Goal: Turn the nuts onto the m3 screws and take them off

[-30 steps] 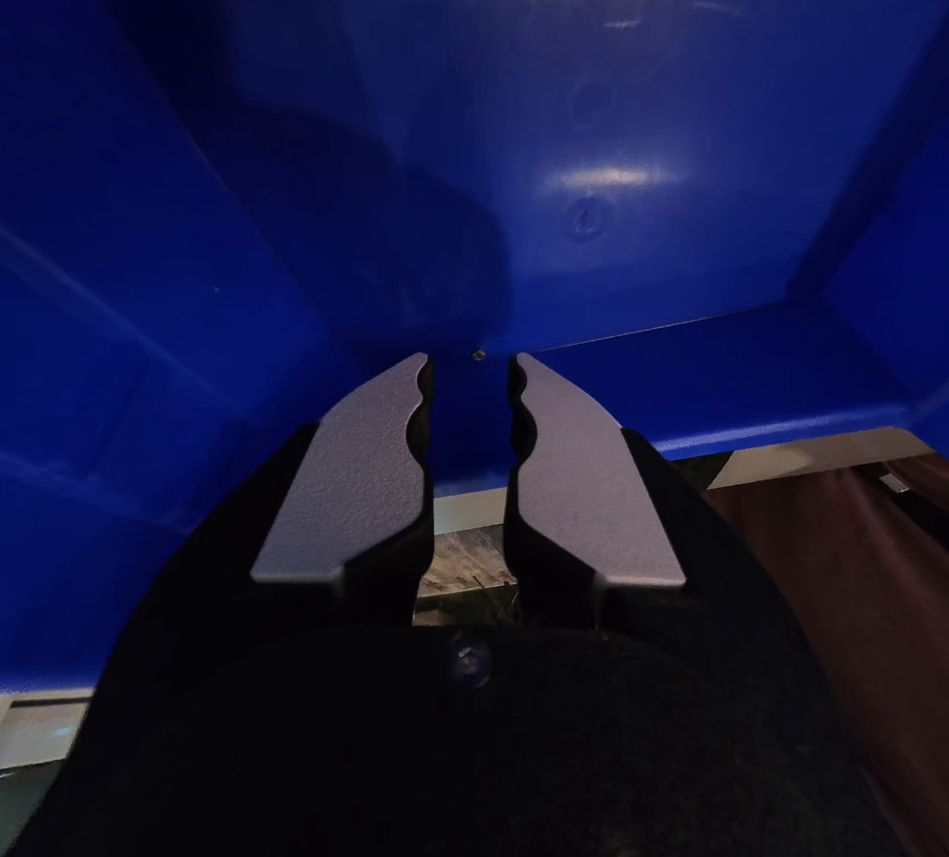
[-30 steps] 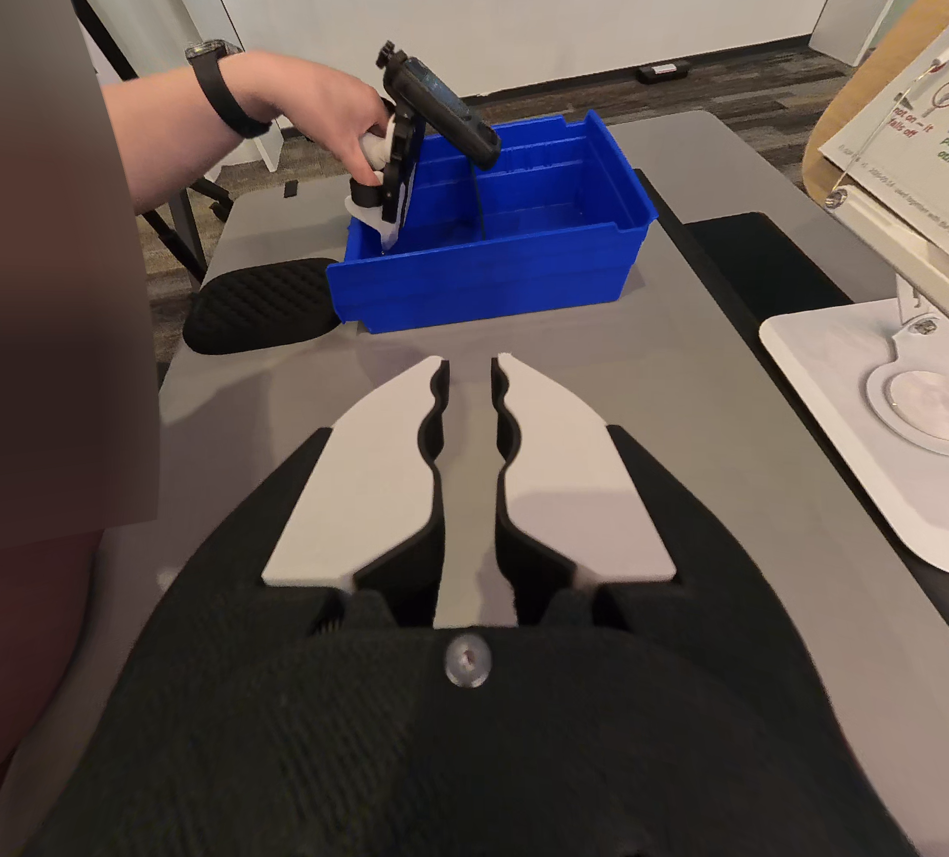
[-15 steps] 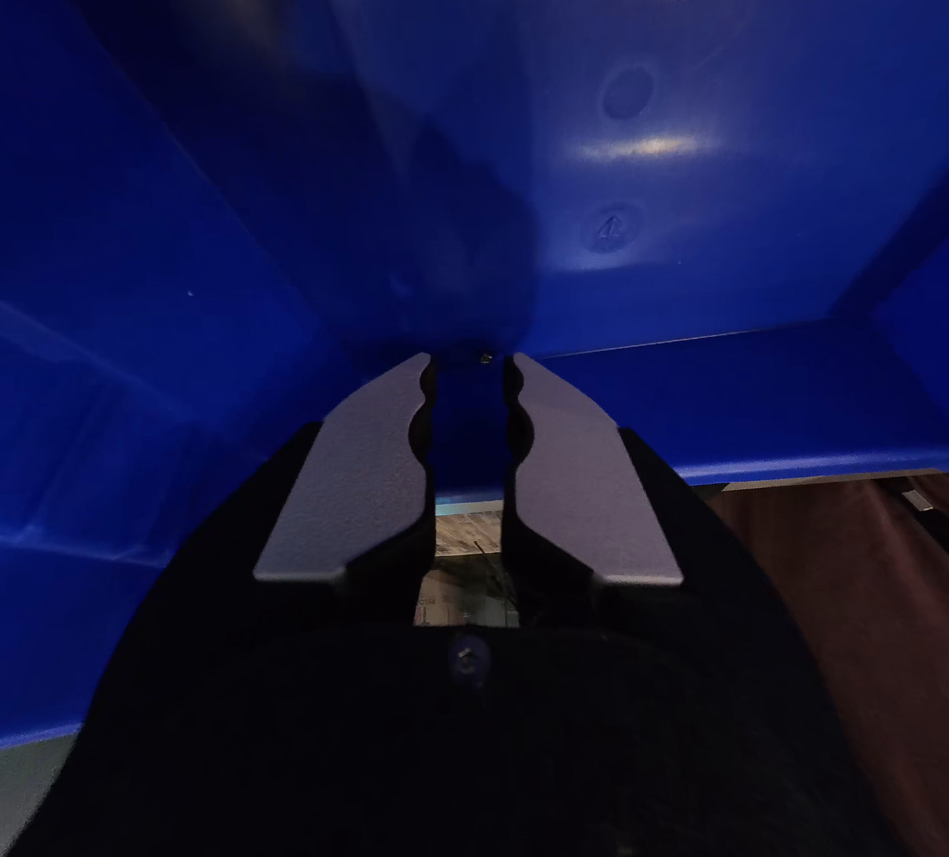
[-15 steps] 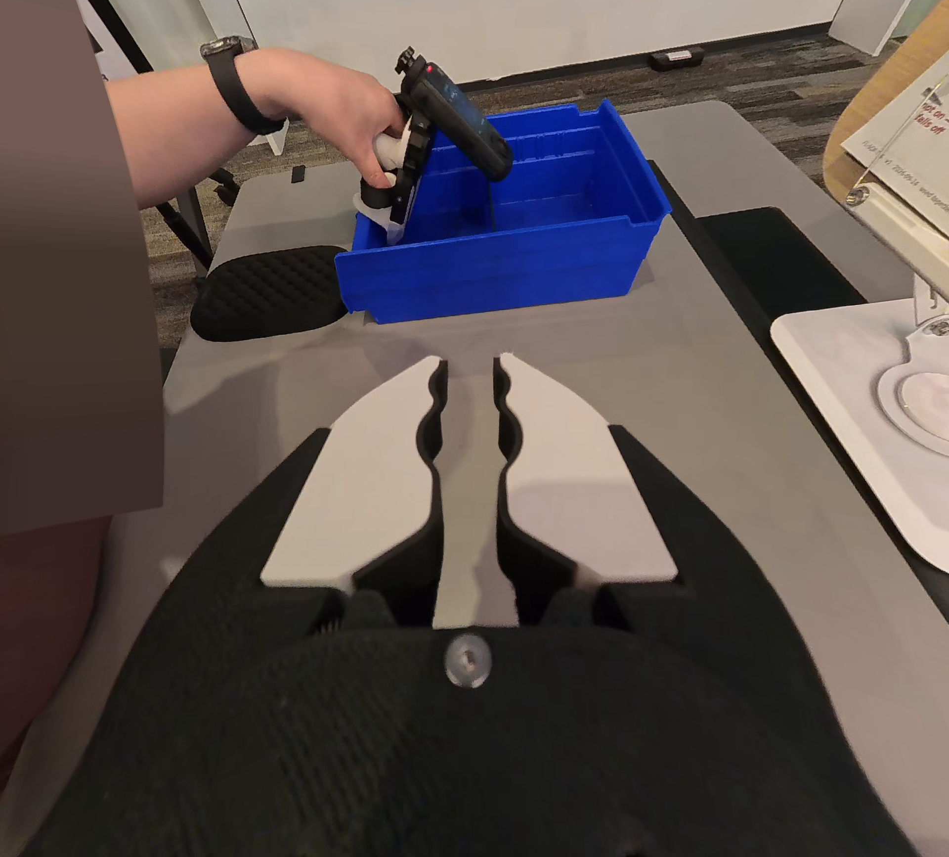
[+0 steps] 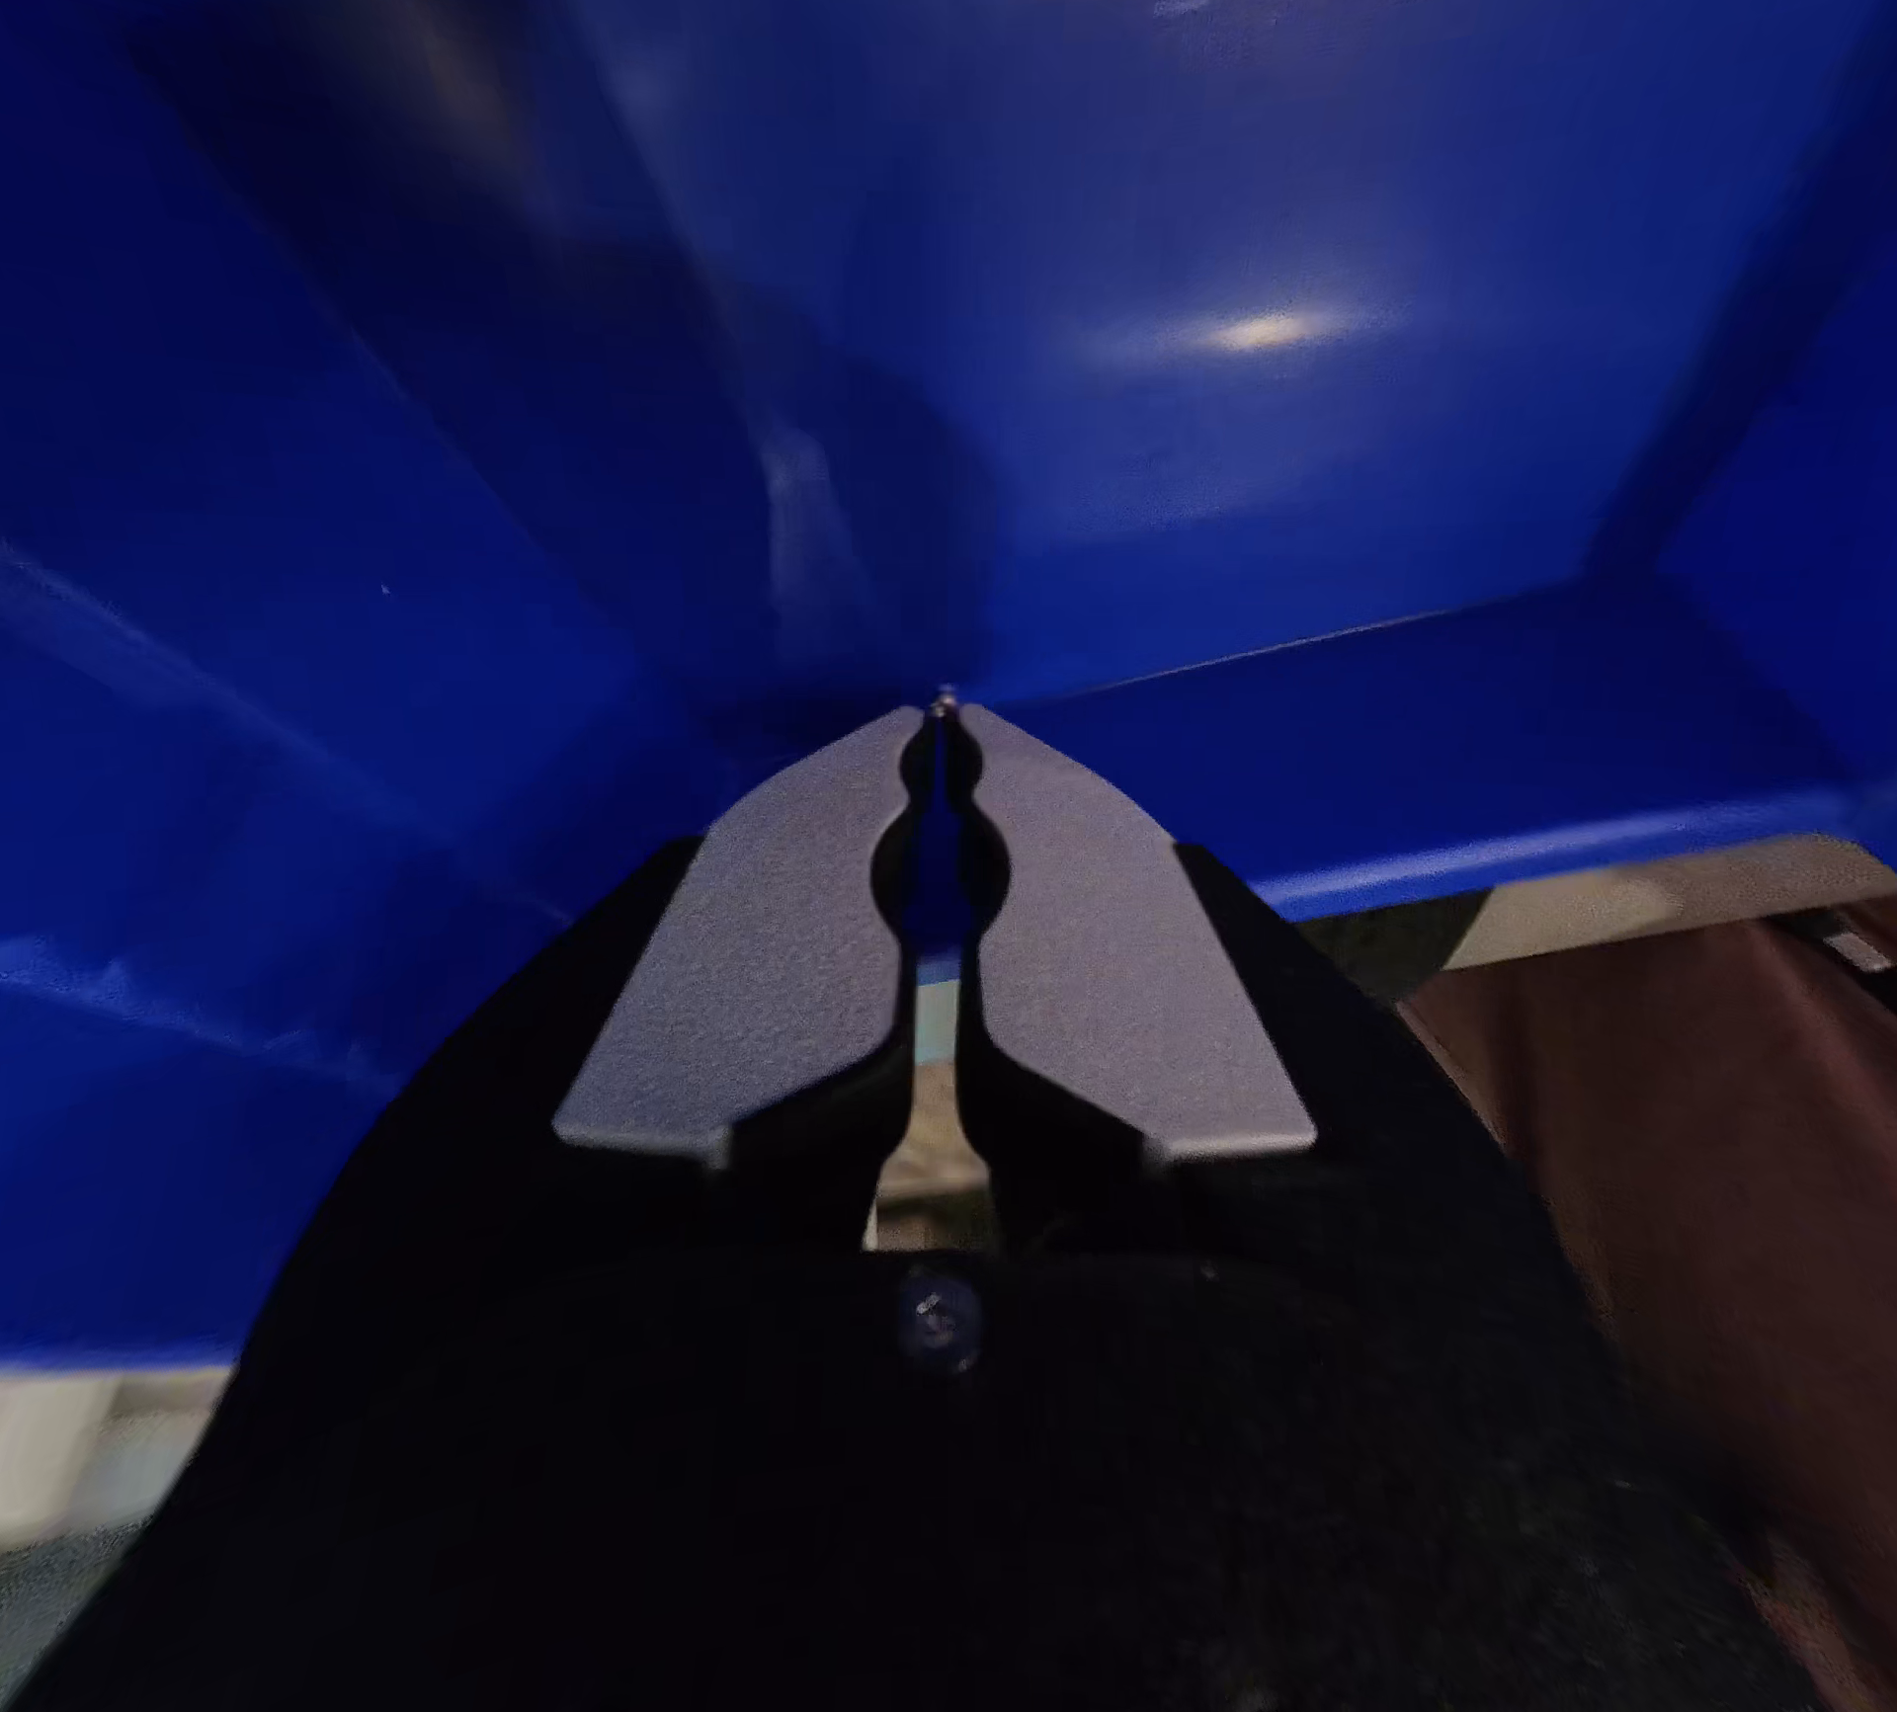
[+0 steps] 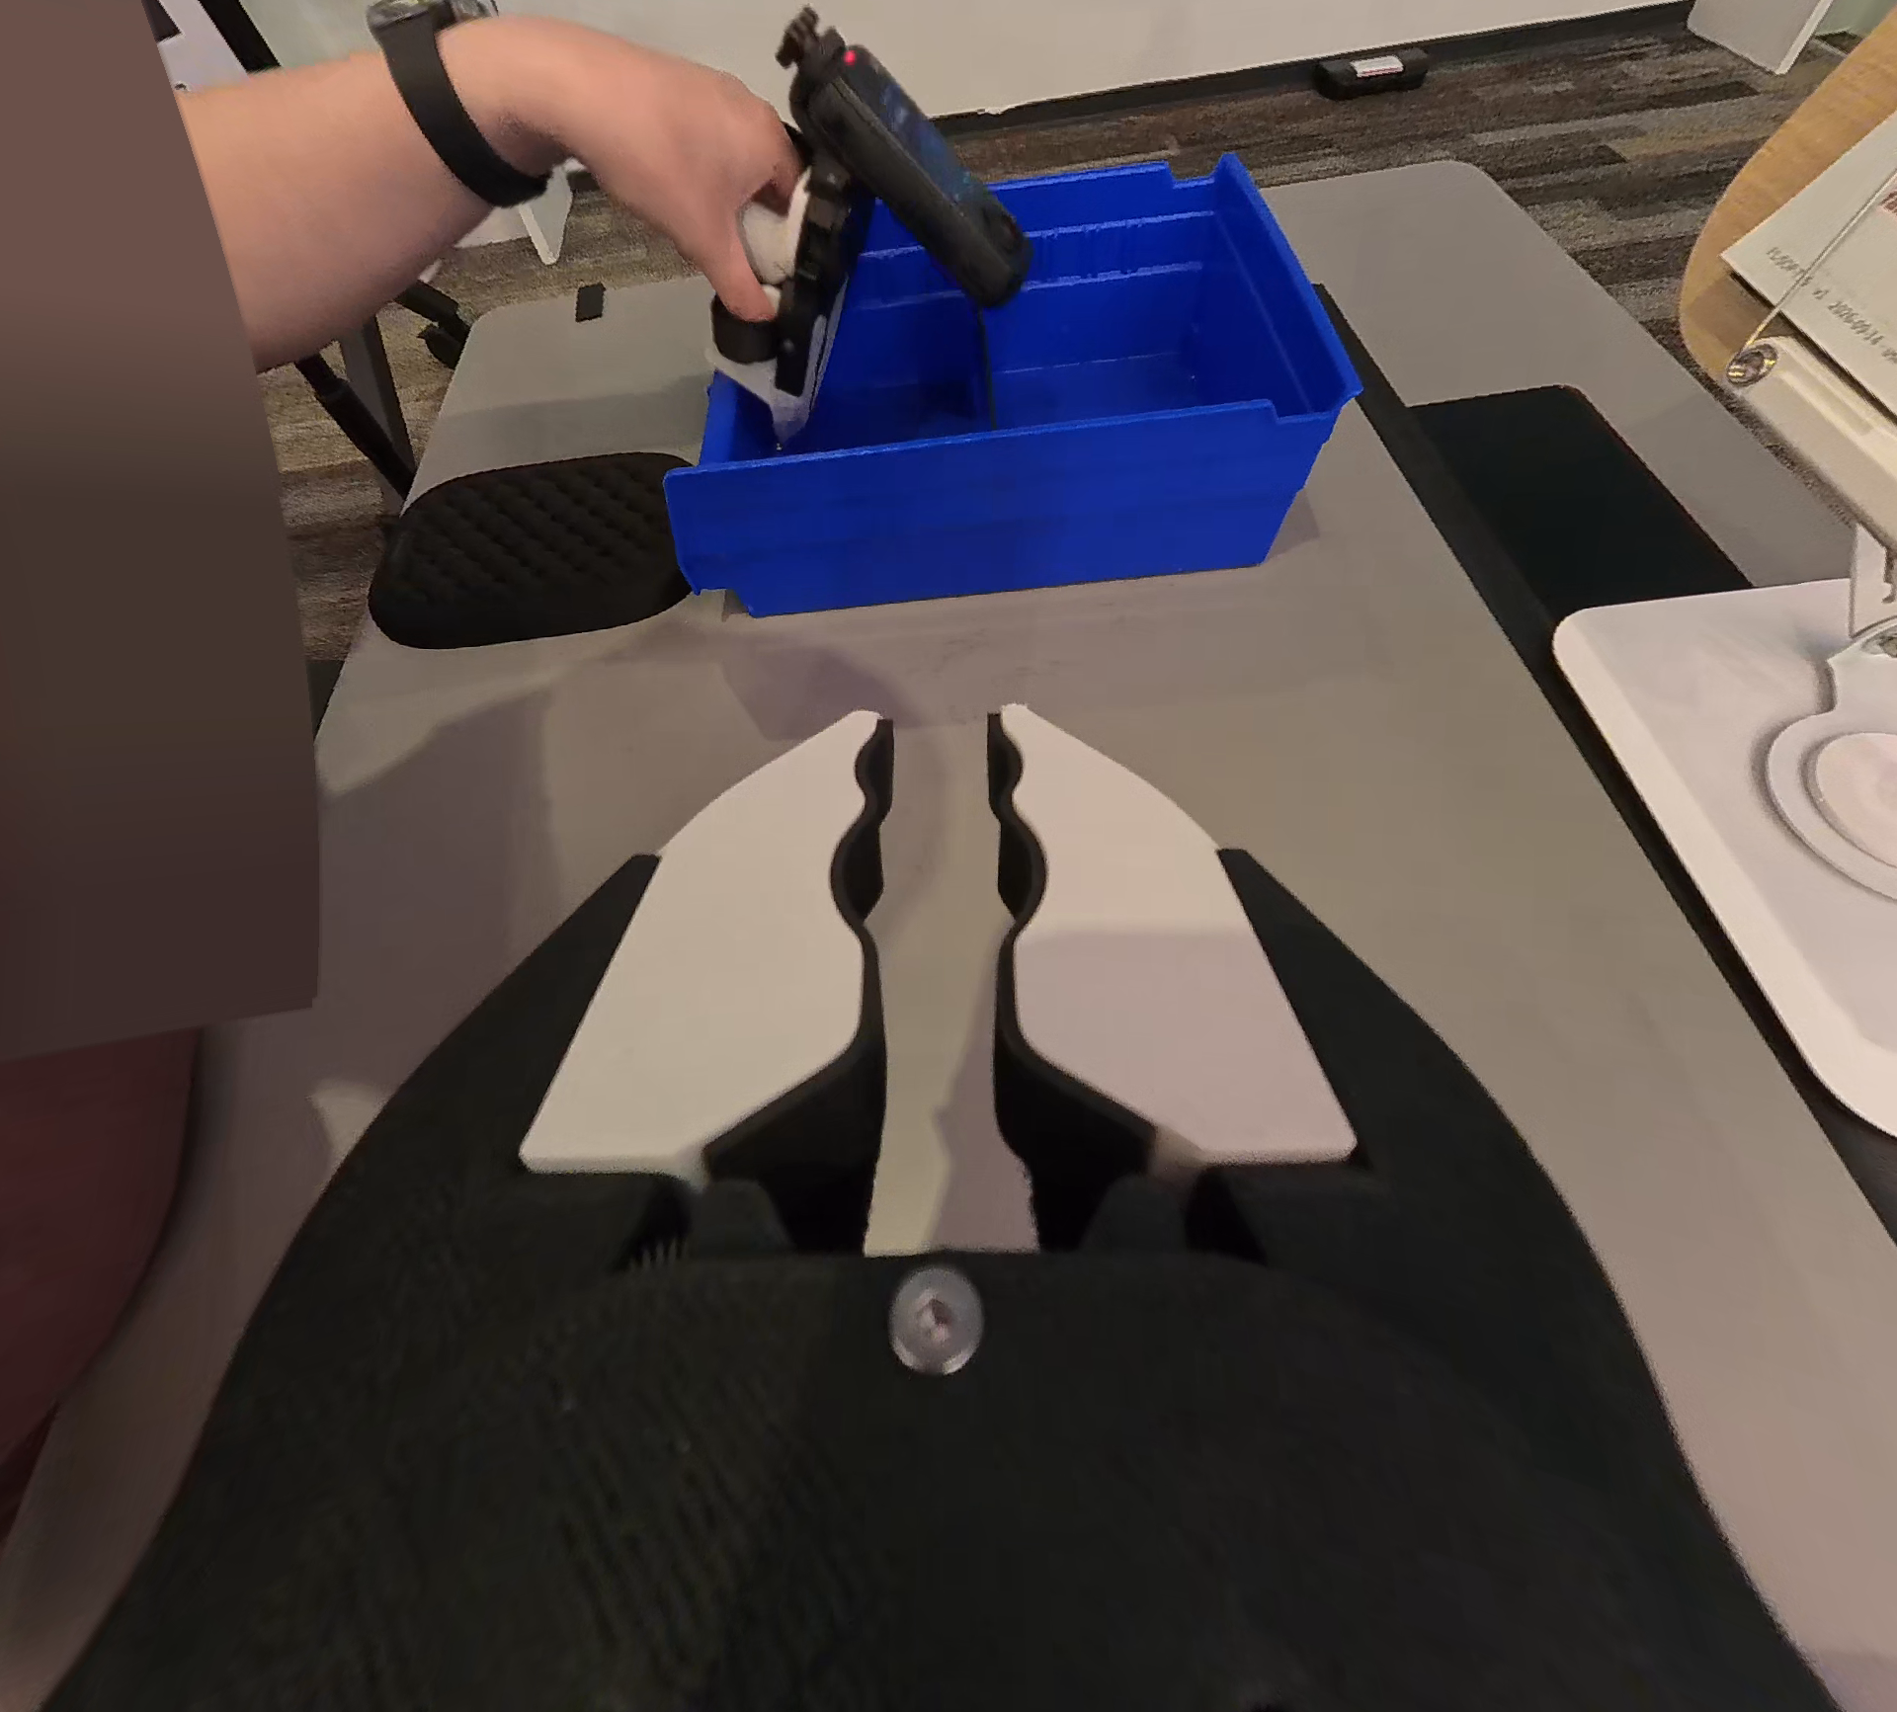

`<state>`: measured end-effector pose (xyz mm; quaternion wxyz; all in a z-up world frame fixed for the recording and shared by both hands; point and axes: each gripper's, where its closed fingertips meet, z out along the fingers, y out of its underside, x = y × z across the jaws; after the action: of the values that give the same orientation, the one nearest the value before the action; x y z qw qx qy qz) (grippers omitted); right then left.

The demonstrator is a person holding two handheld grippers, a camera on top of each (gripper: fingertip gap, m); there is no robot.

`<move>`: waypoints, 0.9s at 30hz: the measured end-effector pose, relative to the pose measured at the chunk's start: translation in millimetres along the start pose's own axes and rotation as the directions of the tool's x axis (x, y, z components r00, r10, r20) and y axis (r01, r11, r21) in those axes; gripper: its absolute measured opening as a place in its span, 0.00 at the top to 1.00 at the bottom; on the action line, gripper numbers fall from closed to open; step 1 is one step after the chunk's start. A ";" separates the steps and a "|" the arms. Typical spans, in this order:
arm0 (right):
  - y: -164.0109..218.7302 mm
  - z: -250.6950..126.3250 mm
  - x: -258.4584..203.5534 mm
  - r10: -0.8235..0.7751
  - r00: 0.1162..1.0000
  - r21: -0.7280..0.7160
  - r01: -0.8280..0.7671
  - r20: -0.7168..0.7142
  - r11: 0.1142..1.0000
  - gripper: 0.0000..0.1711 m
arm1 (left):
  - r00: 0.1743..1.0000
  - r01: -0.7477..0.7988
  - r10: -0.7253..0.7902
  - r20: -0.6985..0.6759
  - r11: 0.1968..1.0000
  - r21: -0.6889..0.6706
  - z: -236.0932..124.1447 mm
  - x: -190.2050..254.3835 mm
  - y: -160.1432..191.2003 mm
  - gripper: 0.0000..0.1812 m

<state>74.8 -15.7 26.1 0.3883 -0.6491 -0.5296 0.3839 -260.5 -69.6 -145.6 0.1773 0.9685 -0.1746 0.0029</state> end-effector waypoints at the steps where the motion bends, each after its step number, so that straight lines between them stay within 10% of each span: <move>1: -0.3 -0.1 0.0 -0.001 1.000 0.001 0.001 0.000 1.000 0.89 | 0.999 -0.028 0.029 -0.025 0.998 0.061 -6.3 4.6 -4.0 1.00; 4: -1.3 -0.4 -0.6 -0.002 1.000 0.008 0.002 0.004 1.000 0.89 | 0.975 -0.224 0.217 0.057 0.941 0.253 -33.6 5.2 -17.1 0.99; 10: -3.6 -0.2 -1.4 -0.010 1.000 0.021 0.010 0.006 1.000 0.89 | 0.738 -0.666 0.415 0.532 0.572 0.479 -92.2 -4.0 -42.7 1.00; 20: -2.5 -1.4 2.6 -0.015 1.000 0.019 0.015 -0.012 1.000 0.89 | 0.868 -0.459 0.206 0.451 -0.010 0.888 -190.8 20.4 -26.9 0.92; 27: 3.4 2.6 6.0 0.000 1.000 0.002 0.000 -0.010 1.000 0.89 | 0.901 -0.425 -0.168 0.399 -0.518 0.743 -274.5 7.9 31.2 0.80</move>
<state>74.6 -10.0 21.4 0.3917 -0.6506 -0.5274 0.3810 -248.2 -5.1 122.8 -0.7817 0.5739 -0.2438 0.0093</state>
